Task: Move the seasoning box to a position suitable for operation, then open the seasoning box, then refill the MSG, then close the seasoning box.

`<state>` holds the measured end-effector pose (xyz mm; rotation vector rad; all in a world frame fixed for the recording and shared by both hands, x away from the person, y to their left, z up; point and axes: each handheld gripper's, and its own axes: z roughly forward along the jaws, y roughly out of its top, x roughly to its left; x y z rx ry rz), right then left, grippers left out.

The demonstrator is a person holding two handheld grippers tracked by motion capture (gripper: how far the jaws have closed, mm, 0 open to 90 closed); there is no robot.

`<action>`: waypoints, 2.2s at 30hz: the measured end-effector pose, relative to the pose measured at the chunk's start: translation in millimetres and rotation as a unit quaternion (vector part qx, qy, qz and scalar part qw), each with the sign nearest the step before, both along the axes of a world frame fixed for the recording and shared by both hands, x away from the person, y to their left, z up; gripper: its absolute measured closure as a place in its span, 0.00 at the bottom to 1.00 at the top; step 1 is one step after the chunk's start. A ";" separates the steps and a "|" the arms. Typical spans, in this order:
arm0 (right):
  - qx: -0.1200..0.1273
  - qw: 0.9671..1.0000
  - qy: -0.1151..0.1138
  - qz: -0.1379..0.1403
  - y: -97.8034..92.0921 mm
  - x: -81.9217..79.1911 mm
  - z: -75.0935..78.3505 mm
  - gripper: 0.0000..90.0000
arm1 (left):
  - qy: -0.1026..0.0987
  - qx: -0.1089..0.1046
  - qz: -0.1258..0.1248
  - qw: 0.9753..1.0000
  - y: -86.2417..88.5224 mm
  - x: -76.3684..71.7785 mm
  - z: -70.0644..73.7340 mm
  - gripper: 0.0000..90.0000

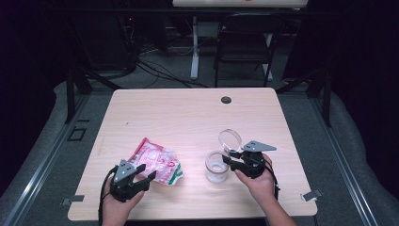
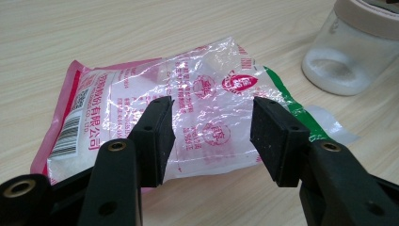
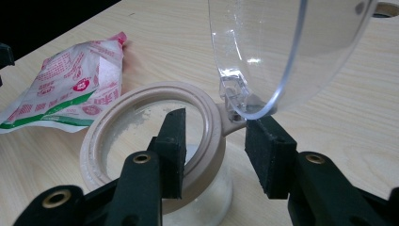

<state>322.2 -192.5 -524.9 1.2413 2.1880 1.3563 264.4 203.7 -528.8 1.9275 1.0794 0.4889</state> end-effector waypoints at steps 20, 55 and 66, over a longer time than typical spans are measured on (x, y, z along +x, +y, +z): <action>0.010 0.999 0.005 0.036 2.6 1.0 -1.4 0.74 | -0.001 0.000 -0.001 1.000 0.6 -0.2 -0.6 0.55; 0.006 0.999 -0.049 -0.013 -40.9 -21.3 2.0 0.62 | -0.004 0.001 -0.008 1.000 8.3 4.8 -4.9 0.54; 0.006 0.999 -0.047 -0.021 -44.3 -20.0 1.0 0.61 | -0.004 0.005 -0.019 1.000 7.7 4.1 -5.0 0.53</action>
